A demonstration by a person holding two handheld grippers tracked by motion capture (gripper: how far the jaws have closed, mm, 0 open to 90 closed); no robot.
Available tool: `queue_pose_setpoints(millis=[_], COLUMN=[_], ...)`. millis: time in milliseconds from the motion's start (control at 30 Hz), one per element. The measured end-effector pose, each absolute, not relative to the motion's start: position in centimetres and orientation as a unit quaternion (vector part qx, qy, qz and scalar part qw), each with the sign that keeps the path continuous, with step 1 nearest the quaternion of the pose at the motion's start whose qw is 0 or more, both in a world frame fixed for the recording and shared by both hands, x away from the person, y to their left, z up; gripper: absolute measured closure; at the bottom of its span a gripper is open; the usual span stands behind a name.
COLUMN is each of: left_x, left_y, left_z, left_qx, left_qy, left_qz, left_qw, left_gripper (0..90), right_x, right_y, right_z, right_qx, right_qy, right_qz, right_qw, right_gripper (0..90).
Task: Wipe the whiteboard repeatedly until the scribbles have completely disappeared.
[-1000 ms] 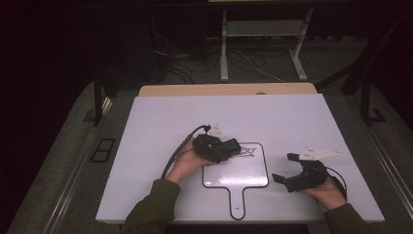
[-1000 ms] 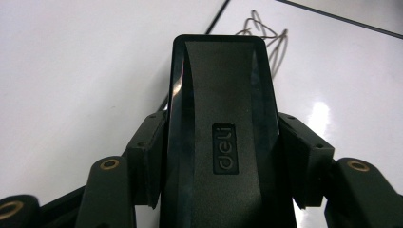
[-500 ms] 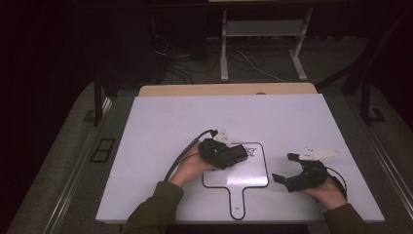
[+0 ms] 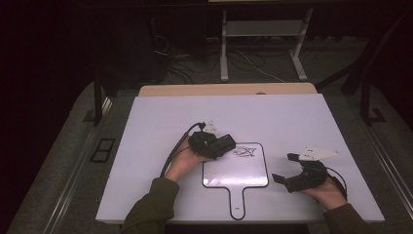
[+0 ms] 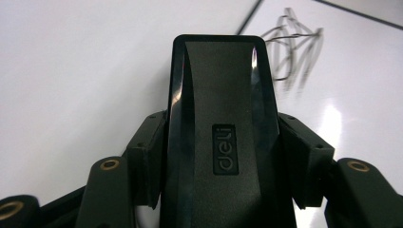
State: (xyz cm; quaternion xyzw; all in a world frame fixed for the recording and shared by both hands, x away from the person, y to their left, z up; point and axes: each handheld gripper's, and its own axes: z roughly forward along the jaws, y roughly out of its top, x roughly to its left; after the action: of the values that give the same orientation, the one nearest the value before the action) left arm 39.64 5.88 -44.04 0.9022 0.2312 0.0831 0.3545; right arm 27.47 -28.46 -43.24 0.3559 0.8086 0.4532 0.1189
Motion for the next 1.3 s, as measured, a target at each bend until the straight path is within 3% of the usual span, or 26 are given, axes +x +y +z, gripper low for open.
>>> queue_pose_setpoints(millis=[233, 967, 1300], left_x=[40.3, 37.3, 39.1], left_y=[7.2, 3.8, 5.7], left_z=[-44.1, -44.0, -44.1], left_qx=[0.893, 0.914, 0.904], left_qy=[0.258, 0.181, 0.219], left_qz=[0.089, 0.049, 0.068], left_qw=[0.359, 0.359, 0.360], left_gripper=[39.2, 39.2, 39.2], right_x=[27.5, 27.5, 27.5], right_y=[-28.5, -28.5, -28.5], right_z=[-43.2, -43.2, -43.2], right_qx=[0.356, 0.356, 0.357], right_qy=[0.809, 0.809, 0.809], right_qz=[0.453, 0.453, 0.452], right_qw=[0.119, 0.119, 0.119], right_gripper=[0.0, 0.0, 0.0])
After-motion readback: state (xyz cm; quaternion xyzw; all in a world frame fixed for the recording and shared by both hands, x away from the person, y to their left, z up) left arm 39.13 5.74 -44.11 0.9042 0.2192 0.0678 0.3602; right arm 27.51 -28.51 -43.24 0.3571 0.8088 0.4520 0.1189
